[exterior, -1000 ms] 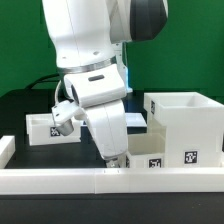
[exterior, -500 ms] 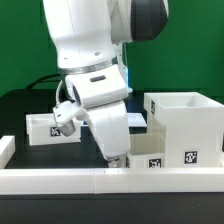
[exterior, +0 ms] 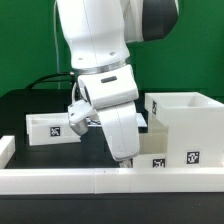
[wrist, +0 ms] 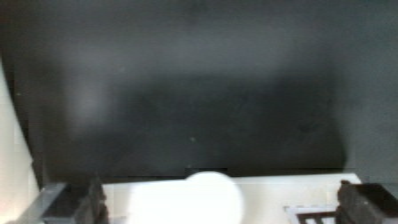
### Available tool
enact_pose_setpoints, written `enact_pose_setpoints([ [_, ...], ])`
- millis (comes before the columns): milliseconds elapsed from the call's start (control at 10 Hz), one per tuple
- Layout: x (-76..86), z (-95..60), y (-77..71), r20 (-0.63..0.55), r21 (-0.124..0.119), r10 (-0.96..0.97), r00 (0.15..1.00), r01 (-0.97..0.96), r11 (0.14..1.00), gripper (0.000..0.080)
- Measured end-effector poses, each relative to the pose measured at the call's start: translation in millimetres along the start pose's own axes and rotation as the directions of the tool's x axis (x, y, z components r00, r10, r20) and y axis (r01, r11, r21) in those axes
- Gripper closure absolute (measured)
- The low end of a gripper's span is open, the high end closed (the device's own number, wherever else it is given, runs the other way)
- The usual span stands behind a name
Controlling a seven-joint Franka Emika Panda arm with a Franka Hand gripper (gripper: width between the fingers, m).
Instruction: Assemble drawer
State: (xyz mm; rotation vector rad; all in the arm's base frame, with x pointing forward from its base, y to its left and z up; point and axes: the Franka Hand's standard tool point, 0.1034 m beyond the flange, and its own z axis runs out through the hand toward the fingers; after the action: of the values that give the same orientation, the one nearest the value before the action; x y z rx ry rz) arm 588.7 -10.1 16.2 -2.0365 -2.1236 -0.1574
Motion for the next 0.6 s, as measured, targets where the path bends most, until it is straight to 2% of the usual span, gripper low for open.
enact_pose_setpoints([
  [300,6.6,3.1,-0.9,0.006,0.005,0.080,0.997,-0.080,0.997,0.0151],
  [400,6.6,2.3,0.2,0.016,0.005,0.066,0.998,-0.066,0.998,0.0151],
  [600,18.2,1.7,5.4,0.027,-0.003,0.008,1.000,-0.008,1.000,0.0151],
])
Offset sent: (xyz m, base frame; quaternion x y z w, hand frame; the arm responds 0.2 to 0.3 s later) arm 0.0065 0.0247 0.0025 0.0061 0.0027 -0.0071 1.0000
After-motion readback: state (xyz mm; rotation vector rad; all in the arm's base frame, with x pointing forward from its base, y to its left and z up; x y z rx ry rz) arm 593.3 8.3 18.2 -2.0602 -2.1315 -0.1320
